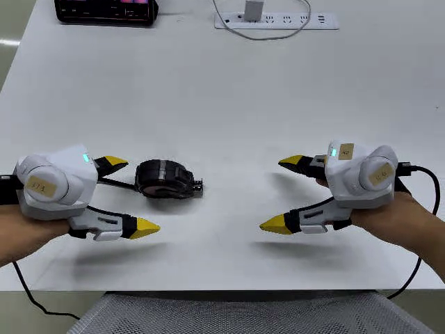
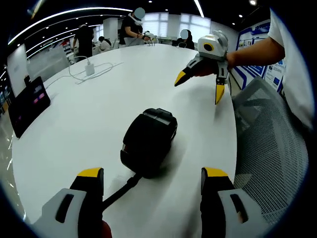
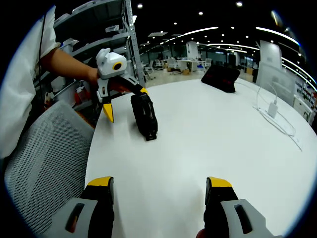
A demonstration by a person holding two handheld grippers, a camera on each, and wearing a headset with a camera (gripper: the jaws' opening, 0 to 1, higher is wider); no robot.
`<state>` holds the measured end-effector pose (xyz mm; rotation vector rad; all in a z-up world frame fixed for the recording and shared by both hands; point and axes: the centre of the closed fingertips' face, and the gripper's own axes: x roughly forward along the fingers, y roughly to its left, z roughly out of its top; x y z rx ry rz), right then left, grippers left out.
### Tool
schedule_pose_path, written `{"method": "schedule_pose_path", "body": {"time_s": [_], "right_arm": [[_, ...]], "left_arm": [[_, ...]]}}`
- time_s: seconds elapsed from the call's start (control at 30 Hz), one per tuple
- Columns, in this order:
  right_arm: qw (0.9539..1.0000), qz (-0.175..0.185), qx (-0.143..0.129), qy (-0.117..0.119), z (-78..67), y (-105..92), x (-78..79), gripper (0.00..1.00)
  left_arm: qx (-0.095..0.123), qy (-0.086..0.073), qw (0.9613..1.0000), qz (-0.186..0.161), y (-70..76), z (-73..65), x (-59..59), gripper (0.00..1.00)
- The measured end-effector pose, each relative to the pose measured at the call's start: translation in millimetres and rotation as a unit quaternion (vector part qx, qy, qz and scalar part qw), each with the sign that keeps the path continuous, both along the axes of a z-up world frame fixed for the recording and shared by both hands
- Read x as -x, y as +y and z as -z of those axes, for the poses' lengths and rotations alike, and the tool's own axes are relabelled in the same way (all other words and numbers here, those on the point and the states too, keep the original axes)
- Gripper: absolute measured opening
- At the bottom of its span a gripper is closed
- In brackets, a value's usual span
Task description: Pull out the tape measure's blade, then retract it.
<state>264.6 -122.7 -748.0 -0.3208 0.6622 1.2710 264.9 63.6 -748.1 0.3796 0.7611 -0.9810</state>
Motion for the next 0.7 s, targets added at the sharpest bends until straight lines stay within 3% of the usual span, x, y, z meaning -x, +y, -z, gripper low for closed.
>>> {"method": "schedule_pose_path", "body": {"time_s": [0.7], "right_arm": [[0.9997, -0.023, -0.006, 0.002, 3.3, 24.3, -8.5, 0.72]], "left_arm": [[-0.036, -0.001, 0.9983, 0.046, -3.7, 10.5, -15.8, 0.48]]}}
